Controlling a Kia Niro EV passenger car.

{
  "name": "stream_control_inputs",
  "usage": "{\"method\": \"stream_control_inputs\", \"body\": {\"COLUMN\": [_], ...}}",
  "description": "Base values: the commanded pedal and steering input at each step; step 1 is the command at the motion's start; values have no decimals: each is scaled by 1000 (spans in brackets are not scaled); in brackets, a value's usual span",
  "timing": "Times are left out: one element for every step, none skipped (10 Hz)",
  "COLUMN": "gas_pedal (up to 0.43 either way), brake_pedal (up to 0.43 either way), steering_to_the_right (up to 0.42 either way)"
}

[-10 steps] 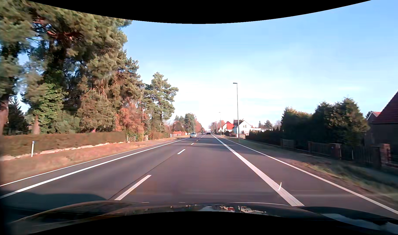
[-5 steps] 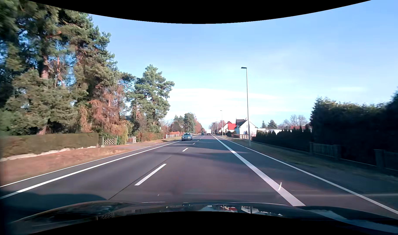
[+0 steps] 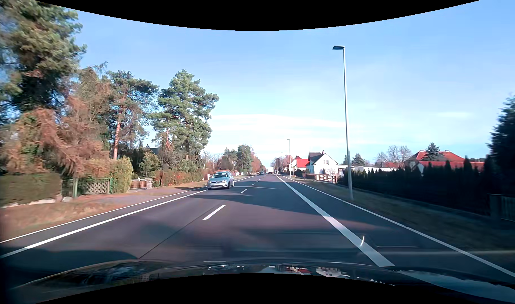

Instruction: Follow the waypoints while adhering to traffic rules and regulations

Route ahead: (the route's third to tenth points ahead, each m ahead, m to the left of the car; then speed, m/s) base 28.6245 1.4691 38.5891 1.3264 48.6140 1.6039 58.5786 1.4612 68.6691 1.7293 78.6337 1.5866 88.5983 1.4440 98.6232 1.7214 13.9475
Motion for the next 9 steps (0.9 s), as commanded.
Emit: {"method": "stream_control_inputs", "body": {"gas_pedal": [110, 110, 110, 110, 110, 110, 110, 110, 110], "brake_pedal": [0, 0, 0, 0, 0, 0, 0, 0, 0], "steering_to_the_right": [-2, -2, -3, -3, -2, -3, -2, -3, -3]}}
